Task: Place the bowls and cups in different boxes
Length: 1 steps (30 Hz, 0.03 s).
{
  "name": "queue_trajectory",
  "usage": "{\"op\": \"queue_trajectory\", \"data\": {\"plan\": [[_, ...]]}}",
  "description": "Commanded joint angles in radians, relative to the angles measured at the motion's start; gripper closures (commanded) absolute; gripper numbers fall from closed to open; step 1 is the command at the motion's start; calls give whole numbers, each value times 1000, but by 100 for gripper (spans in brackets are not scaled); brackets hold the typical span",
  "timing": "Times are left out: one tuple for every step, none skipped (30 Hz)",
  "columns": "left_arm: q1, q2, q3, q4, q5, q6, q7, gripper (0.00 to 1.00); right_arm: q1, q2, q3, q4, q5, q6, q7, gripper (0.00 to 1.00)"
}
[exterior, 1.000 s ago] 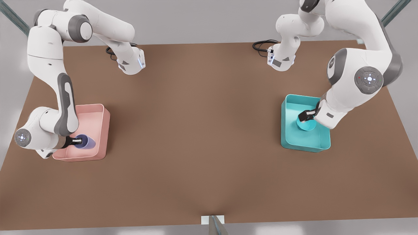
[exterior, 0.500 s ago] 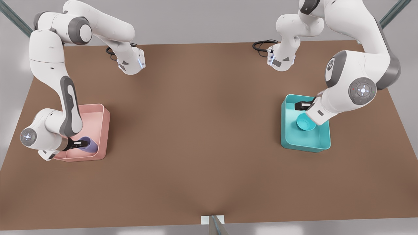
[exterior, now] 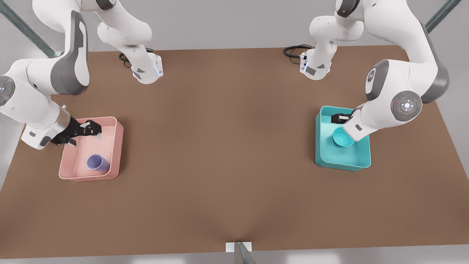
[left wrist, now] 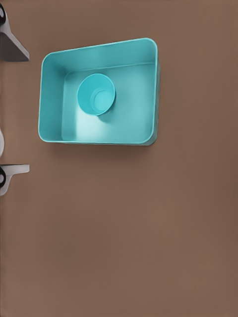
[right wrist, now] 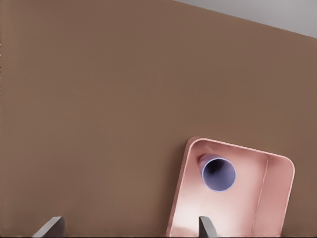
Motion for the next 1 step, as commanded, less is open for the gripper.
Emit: {"op": "queue_trajectory", "data": {"plan": [[0,-1,0,0,-1,0,59,0,-11,-18,-2,-5,-4,-130,248,0]]}}
